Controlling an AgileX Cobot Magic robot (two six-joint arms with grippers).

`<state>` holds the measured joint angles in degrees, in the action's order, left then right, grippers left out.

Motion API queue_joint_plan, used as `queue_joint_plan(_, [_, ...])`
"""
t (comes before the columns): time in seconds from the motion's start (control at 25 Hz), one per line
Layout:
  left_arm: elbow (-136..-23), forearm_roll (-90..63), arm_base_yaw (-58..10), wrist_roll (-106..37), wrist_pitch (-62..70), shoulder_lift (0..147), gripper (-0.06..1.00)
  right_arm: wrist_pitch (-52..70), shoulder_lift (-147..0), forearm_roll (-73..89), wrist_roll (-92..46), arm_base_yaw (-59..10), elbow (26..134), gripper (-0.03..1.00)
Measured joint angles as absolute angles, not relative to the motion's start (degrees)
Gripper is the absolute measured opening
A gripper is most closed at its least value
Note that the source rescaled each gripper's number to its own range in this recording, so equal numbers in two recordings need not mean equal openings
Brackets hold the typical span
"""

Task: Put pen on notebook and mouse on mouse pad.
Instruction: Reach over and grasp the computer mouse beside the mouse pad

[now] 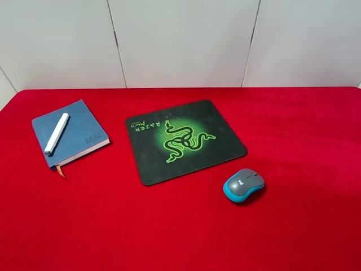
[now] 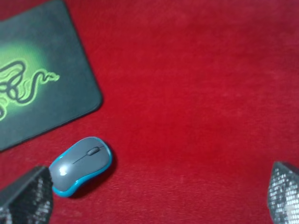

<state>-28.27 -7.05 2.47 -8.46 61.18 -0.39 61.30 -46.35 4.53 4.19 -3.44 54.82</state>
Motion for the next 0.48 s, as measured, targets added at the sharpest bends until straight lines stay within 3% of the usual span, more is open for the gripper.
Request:
queue_joint_plan(0.28, [-28.27,-7.05,2.47,-8.46,61.18,-0.39,1.0,64.03,-58.47,9.97,1.66,-3.98,58.93,1.0])
queue_joint_plan(0.48, [-28.27,-7.05,2.47,-8.51,61.18,-0.39,1.0,64.49,-64.06,9.88,4.25,-11.98,58.98,1.0])
